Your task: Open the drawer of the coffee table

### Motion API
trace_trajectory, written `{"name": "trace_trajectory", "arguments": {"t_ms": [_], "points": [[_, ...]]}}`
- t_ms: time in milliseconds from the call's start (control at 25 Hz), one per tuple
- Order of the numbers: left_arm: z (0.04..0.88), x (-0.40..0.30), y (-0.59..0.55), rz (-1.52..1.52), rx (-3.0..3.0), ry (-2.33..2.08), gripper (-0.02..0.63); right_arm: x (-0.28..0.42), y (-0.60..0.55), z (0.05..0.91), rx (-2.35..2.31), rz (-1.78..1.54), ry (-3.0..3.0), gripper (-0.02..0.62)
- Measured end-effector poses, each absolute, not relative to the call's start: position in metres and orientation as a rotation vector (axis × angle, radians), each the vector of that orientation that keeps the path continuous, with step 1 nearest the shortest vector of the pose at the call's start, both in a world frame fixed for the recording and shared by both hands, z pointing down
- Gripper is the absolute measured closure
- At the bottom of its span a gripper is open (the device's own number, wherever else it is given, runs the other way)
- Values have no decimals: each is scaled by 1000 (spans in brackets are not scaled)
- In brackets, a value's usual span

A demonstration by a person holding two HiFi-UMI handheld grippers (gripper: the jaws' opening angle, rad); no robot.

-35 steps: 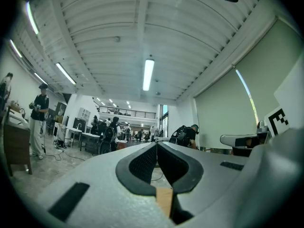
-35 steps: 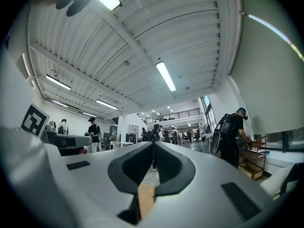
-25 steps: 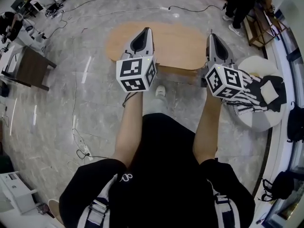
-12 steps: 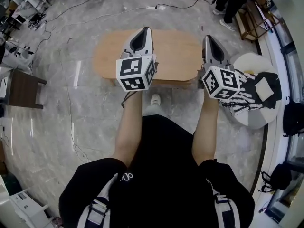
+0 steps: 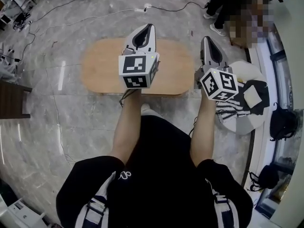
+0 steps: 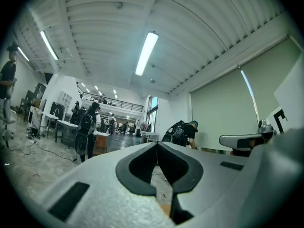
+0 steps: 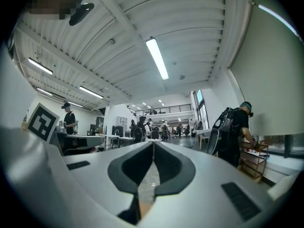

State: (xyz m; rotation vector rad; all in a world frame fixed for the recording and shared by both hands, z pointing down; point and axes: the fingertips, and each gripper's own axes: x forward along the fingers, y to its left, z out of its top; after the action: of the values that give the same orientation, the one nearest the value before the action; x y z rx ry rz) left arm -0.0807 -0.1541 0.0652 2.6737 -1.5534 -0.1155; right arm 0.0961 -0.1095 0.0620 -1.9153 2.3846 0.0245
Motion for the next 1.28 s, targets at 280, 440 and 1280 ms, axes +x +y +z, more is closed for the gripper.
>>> {"name": "trace_trajectory", "arguments": {"t_ms": [280, 440, 1280], "points": [[71, -94, -220, -77, 2655, -1557, 597, 79, -179, 71, -1888, -26, 2411, 583], [80, -93, -242, -38, 2643, -1548, 596, 80, -202, 83, -1894, -82, 2404, 583], [82, -15, -261, 19, 2681, -1552, 596, 178, -230, 104, -1899, -175, 2322, 583]]}}
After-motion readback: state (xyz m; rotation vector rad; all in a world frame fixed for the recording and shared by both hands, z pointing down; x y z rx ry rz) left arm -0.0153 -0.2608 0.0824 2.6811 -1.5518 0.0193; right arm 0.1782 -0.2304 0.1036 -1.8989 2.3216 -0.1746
